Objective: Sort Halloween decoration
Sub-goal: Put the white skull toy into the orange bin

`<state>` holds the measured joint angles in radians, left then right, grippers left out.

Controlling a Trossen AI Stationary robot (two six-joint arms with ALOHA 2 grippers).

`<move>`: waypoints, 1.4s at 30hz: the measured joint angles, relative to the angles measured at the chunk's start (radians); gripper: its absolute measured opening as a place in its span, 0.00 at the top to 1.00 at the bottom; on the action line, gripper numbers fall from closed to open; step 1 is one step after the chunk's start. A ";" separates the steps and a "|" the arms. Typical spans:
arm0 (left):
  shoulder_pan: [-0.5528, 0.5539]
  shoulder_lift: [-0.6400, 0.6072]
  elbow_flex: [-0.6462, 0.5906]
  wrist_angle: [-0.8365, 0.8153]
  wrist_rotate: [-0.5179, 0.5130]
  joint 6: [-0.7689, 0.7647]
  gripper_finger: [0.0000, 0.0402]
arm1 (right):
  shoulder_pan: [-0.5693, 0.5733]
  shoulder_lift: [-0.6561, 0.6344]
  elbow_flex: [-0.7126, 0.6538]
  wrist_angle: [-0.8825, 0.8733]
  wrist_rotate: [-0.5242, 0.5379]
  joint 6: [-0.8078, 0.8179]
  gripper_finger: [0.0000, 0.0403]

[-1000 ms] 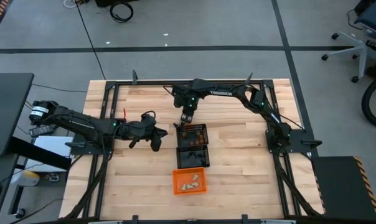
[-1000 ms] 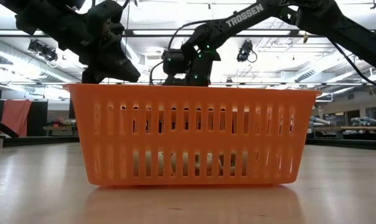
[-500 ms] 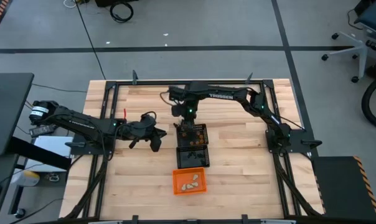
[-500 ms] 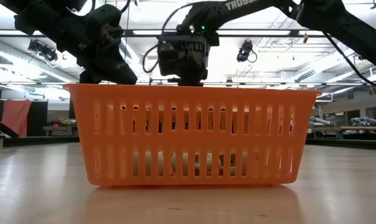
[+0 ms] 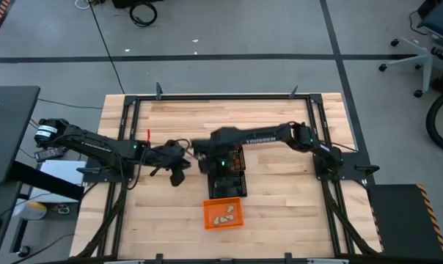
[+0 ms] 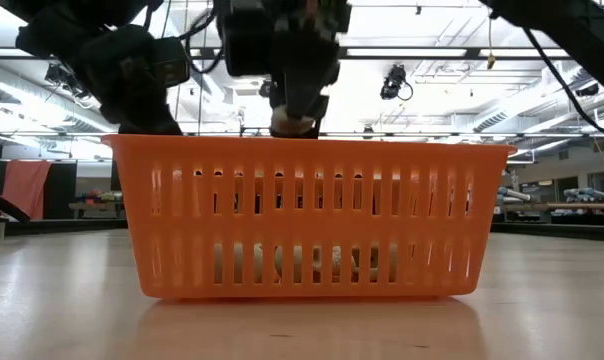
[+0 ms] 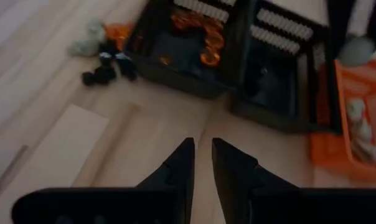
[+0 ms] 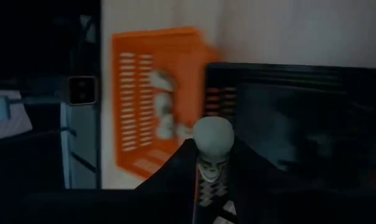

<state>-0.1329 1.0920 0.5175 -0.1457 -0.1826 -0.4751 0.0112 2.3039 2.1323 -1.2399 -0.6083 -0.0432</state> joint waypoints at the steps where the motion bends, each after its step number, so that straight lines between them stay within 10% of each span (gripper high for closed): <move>1: 0.000 0.000 0.000 -0.004 0.013 0.020 0.85 | 0.020 0.000 0.000 0.007 0.000 0.007 0.81; 12: 0.001 0.000 0.000 -0.058 0.021 0.129 0.85 | 0.180 -0.002 -0.076 0.173 0.065 0.333 0.79; 28: 0.064 0.001 0.000 -0.048 0.108 0.243 0.85 | 0.180 -0.026 -0.124 0.184 0.037 0.556 0.52; 42: 0.280 0.058 -0.002 0.020 0.236 0.394 0.85 | 0.095 -0.176 -0.124 0.132 0.366 0.404 0.53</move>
<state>0.1467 1.1499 0.5156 -0.1257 0.0537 -0.0814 0.1064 2.1277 2.0087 -1.1077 -0.2428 0.3610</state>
